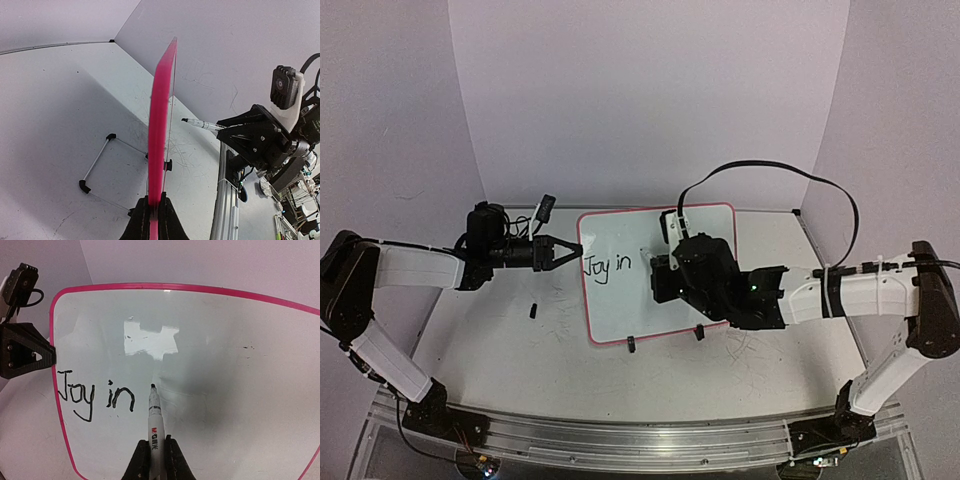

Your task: Write a sentence on the whiteboard

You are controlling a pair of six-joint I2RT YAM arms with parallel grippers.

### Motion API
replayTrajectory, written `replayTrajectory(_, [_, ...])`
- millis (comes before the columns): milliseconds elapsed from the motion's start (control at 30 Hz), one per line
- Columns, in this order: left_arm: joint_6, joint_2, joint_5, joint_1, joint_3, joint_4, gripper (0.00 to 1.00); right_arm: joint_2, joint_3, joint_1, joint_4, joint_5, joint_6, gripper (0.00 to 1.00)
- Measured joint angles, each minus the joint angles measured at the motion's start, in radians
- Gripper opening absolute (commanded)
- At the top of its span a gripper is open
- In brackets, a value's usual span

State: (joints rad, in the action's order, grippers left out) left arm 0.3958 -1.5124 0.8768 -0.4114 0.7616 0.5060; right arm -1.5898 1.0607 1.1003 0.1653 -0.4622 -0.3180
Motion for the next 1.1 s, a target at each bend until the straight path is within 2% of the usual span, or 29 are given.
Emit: replayTrajectory(1100, [-0.003,0.000,-0.002,0.000,0.000,-0.002,0.00,-0.053,0.043,-0.024,-0.028,-0.005,-0.046,0.00])
